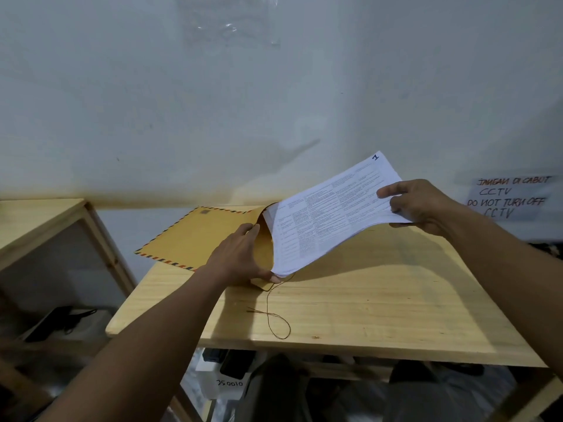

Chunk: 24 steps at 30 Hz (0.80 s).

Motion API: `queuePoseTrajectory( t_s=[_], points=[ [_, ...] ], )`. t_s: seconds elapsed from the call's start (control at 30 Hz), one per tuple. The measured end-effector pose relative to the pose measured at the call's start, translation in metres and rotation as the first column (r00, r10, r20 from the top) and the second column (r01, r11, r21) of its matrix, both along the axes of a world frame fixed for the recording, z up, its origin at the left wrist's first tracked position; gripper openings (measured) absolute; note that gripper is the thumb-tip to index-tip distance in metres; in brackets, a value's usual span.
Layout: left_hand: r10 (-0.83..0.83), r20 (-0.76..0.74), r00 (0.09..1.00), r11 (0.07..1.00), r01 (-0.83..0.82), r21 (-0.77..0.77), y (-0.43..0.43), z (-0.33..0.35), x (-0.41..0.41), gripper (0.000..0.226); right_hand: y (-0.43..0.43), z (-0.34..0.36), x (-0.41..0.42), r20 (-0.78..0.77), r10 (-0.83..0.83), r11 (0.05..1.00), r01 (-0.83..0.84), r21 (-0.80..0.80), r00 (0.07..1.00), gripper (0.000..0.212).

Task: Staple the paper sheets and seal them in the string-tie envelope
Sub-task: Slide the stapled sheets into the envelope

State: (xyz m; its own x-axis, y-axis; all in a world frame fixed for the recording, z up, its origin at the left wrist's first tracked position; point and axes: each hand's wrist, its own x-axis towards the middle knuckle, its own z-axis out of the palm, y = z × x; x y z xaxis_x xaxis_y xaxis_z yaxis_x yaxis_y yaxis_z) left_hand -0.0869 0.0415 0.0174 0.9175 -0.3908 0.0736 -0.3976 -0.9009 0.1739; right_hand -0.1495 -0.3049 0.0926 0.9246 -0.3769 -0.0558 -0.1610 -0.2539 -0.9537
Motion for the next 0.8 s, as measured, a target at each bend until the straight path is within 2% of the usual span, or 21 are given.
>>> queuePoseTrajectory(
  t_s=[0.13, 0.3, 0.43, 0.63, 0.8],
  points=[
    [-0.029, -0.032, 0.999, 1.0, 0.029, 0.004, -0.001, 0.004, -0.001, 0.151, 0.007, -0.004, -0.001, 0.01, -0.01, 1.0, 0.01, 0.03, 1.0, 0.034],
    [-0.037, -0.018, 0.999, 0.999, 0.037, -0.032, -0.006, 0.011, -0.003, 0.146, 0.011, -0.009, -0.001, 0.021, -0.014, 0.999, 0.013, 0.03, 1.0, 0.033],
    [-0.061, -0.005, 0.998, 0.995, 0.06, -0.076, -0.012, 0.012, -0.004, 0.14, 0.034, -0.02, 0.001, 0.052, 0.021, 0.999, -0.019, -0.039, 0.998, 0.035],
    [-0.074, 0.004, 0.997, 0.996, 0.074, -0.052, -0.021, 0.014, -0.008, 0.144, 0.078, -0.038, 0.005, 0.077, 0.143, 0.989, -0.14, -0.039, 0.987, 0.035],
    [-0.102, 0.007, 0.995, 0.992, 0.103, -0.068, -0.026, 0.016, -0.012, 0.138, 0.112, -0.049, 0.014, -0.043, 0.311, 0.949, -0.308, 0.062, 0.949, 0.042]
  ],
)
